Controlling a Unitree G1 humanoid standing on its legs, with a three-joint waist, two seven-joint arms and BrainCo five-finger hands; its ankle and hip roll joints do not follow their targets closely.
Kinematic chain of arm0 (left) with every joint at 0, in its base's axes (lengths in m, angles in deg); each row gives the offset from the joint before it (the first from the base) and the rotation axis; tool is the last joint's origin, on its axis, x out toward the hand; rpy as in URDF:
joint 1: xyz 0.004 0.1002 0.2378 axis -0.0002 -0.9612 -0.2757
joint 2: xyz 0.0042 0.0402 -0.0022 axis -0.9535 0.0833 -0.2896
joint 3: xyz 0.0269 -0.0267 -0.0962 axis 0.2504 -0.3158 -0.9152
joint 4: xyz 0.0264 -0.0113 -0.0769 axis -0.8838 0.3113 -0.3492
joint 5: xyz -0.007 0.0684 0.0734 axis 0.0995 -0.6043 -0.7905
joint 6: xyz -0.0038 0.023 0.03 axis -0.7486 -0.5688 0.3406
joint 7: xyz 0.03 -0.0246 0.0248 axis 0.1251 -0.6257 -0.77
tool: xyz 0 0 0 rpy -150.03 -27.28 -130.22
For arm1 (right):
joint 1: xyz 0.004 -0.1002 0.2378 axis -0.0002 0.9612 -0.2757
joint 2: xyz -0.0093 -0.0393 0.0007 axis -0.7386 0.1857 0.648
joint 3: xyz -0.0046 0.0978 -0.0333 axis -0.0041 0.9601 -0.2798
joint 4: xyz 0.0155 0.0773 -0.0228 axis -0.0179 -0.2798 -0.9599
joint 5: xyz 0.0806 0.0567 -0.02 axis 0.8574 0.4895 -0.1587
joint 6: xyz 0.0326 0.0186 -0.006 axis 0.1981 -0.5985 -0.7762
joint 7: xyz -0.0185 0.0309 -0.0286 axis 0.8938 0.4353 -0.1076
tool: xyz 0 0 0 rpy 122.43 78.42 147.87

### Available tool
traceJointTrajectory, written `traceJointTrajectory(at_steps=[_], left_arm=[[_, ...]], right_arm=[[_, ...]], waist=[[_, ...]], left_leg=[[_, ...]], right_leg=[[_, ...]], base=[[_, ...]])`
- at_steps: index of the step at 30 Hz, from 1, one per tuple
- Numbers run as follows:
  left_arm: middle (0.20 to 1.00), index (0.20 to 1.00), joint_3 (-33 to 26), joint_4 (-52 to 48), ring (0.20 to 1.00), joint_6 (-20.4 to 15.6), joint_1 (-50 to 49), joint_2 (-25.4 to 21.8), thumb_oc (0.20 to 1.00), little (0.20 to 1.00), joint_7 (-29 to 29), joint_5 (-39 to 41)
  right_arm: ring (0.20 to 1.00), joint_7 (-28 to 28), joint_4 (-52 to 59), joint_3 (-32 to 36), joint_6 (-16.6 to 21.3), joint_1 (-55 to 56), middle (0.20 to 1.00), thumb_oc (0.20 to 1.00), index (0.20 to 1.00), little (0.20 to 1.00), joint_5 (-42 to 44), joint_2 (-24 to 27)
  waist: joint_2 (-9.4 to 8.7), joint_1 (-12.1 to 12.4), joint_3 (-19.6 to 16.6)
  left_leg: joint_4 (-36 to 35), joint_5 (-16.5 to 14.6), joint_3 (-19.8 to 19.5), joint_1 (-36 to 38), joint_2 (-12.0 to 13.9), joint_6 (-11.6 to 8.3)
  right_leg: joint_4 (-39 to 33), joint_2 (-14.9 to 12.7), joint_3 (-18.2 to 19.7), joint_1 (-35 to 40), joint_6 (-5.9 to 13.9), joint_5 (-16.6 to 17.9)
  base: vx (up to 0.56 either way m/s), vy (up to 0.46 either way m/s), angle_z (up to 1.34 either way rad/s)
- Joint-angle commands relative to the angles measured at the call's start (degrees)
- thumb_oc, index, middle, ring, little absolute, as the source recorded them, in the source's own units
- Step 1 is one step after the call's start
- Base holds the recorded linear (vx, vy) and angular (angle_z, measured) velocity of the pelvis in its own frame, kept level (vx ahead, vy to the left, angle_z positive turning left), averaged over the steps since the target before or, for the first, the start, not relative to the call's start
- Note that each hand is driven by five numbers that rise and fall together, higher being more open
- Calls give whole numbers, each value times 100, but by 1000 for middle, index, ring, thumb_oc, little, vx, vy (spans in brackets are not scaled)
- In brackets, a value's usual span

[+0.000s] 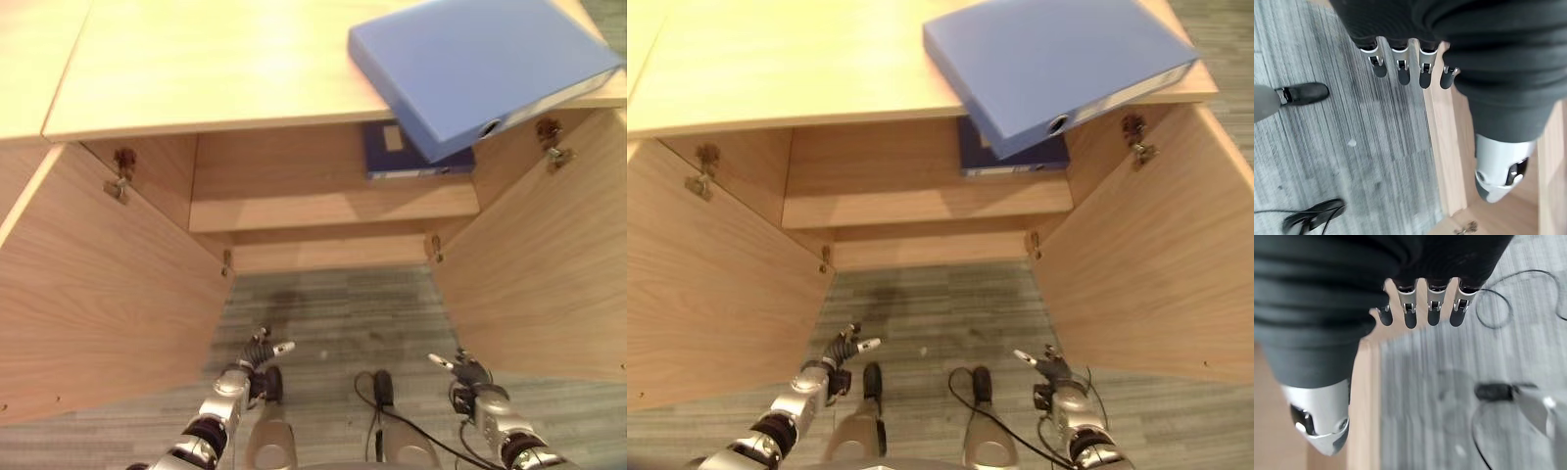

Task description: Put the empty folder in the office cabinet

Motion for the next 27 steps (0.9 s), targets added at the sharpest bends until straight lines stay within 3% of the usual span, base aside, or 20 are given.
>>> traceJointTrajectory(at_steps=[1,6,10,14,18,23,25,27], left_arm=[[1000,1000,9,-33,1000,-240,124,-230,1000,1000,13,-29],[1000,1000,169,-97,1000,-269,334,-339,1000,1000,-11,-90],[1000,1000,174,-194,1000,-207,370,-507,1000,1000,-40,-170],[1000,1000,58,-245,1000,-225,300,-645,1000,1000,8,-33],[1000,1000,60,-215,1000,-226,290,-661,1000,1000,-1,-8],[1000,1000,83,-120,1000,-213,410,-630,1000,1000,39,19],[1000,1000,97,-183,1000,-225,381,-568,1000,1000,10,5],[1000,1000,80,-128,1000,-222,388,-516,1000,1000,26,-37]], right_arm=[[1000,18,6,-40,40,-178,1000,1000,1000,1000,-77,6],[1000,13,40,-81,19,-323,1000,1000,1000,1000,-15,-153],[1000,23,151,-144,3,-431,1000,1000,1000,1000,24,-329],[1000,43,254,-284,33,-561,1000,1000,1000,1000,19,-451],[1000,62,285,-295,62,-515,1000,1000,1000,1000,67,-454],[1000,45,199,-382,62,-608,1000,1000,1000,1000,131,-454],[1000,37,309,-332,79,-502,1000,1000,1000,1000,163,-372],[1000,20,325,-323,88,-470,1000,1000,1000,1000,162,-347]], waist=[[-149,65,-117],[-243,58,-149],[-351,69,-112],[-424,252,-131],[-456,247,-186],[-337,137,-118],[-265,12,-53],[-254,-3,-57]], left_leg=[[7,275,-237,-804,624,-591],[7,132,-104,-765,340,-411],[35,-62,7,-674,158,-154],[60,-117,293,-608,199,-71],[38,-251,394,-428,26,8],[9,-396,370,-172,-68,52],[39,-475,261,18,-191,77],[43,-496,273,78,-179,42]], right_leg=[[34,235,-11,991,378,-1210],[34,-202,39,679,696,-936],[362,-365,94,481,749,-690],[707,-454,-445,276,798,-191],[516,-224,-467,314,742,-352],[255,148,-590,-151,602,-429],[198,209,-422,-133,523,-457],[119,214,-491,-68,494,-430]], base=[[49,172,3],[83,249,5],[70,195,8],[2,107,-33],[65,132,-39],[63,53,-9],[76,55,3],[38,-30,8]])
